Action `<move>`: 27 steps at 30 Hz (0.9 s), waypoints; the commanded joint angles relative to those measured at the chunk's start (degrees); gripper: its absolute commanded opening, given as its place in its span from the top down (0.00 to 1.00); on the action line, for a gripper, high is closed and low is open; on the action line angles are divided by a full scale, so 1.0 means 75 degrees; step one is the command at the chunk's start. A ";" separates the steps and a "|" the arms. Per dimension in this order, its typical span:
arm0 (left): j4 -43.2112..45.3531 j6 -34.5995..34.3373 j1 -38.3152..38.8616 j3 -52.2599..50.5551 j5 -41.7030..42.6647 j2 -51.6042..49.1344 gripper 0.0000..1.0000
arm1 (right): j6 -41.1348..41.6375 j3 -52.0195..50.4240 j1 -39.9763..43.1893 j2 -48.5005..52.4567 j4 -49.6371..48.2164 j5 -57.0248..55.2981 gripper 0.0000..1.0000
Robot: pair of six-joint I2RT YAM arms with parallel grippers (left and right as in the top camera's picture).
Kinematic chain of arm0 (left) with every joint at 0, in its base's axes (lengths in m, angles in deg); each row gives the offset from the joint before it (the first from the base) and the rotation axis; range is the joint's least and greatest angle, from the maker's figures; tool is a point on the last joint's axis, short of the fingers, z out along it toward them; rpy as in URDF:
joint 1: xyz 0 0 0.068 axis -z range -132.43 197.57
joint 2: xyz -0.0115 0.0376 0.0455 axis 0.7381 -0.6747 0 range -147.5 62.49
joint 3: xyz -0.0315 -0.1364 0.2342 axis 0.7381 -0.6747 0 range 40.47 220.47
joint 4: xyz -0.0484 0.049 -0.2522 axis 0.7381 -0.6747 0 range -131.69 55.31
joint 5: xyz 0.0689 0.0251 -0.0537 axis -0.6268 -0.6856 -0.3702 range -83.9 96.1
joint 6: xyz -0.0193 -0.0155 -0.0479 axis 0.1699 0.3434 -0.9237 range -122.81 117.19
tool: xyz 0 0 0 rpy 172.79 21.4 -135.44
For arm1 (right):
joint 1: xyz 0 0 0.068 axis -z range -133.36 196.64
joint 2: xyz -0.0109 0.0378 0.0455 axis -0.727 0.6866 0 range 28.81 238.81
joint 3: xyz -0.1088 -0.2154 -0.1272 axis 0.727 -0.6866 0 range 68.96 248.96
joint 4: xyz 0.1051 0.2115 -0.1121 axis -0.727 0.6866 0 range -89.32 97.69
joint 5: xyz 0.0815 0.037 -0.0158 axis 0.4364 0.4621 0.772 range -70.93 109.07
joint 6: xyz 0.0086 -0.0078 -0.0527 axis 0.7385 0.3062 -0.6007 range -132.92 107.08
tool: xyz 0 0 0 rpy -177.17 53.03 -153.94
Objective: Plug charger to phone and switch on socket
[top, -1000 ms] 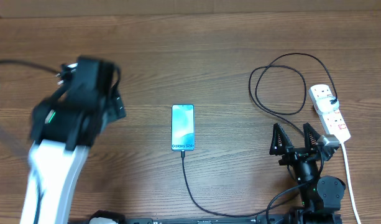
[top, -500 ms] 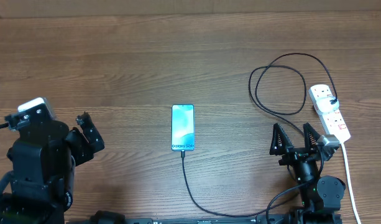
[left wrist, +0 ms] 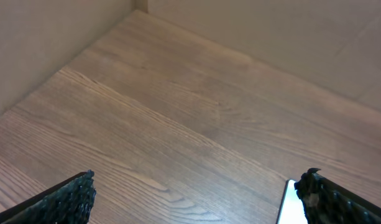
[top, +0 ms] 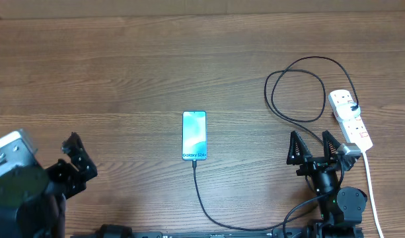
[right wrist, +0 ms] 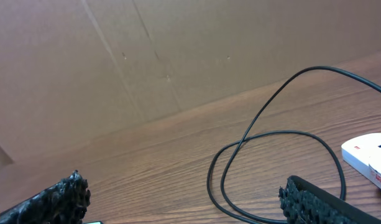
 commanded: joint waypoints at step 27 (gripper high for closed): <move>0.1801 -0.0332 -0.0047 -0.2506 0.0344 0.1620 0.00 | 0.0026 -0.0082 -0.0023 -0.0076 -0.0035 -0.0105 0.00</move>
